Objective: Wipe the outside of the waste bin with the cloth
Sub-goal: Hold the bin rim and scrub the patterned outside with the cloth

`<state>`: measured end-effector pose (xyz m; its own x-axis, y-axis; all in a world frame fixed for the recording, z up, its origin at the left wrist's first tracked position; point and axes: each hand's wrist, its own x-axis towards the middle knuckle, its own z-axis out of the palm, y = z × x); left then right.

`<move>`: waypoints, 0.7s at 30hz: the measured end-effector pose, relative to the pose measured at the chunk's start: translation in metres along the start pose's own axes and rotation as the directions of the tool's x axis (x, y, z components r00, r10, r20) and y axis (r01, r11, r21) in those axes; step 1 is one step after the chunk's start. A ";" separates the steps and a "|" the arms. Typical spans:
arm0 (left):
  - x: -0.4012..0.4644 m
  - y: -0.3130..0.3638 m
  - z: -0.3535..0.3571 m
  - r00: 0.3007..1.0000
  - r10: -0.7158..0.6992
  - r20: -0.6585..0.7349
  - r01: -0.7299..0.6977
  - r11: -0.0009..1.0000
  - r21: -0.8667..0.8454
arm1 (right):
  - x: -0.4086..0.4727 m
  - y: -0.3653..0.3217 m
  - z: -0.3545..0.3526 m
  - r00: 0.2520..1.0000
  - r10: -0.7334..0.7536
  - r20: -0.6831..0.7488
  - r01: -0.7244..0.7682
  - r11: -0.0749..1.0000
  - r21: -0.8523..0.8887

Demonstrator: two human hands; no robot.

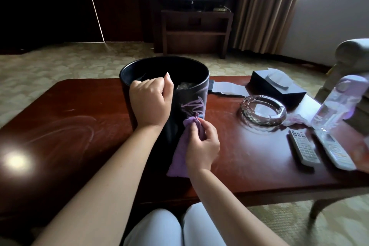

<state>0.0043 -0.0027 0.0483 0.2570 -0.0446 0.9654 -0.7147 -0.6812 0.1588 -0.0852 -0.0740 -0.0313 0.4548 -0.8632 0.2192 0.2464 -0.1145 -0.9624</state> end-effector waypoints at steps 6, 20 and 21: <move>0.001 0.000 -0.002 1.000 0.023 0.002 -0.023 1.000 -0.008 | -0.007 -0.005 0.003 0.992 -0.122 0.011 0.122 0.992 0.003; 0.001 -0.001 -0.002 0.999 0.045 0.014 -0.045 0.999 -0.008 | -0.011 -0.007 0.007 0.947 -0.320 0.035 0.321 0.947 -0.026; 0.001 -0.001 -0.002 0.999 0.042 0.014 -0.042 0.999 -0.006 | -0.009 -0.013 0.008 0.941 -0.338 0.034 0.338 0.941 -0.017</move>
<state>0.0040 -0.0003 0.0496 0.2362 -0.0833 0.9681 -0.7287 -0.6743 0.1198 -0.0857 -0.0603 -0.0196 0.3740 -0.7564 0.5366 0.3708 -0.4083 -0.8341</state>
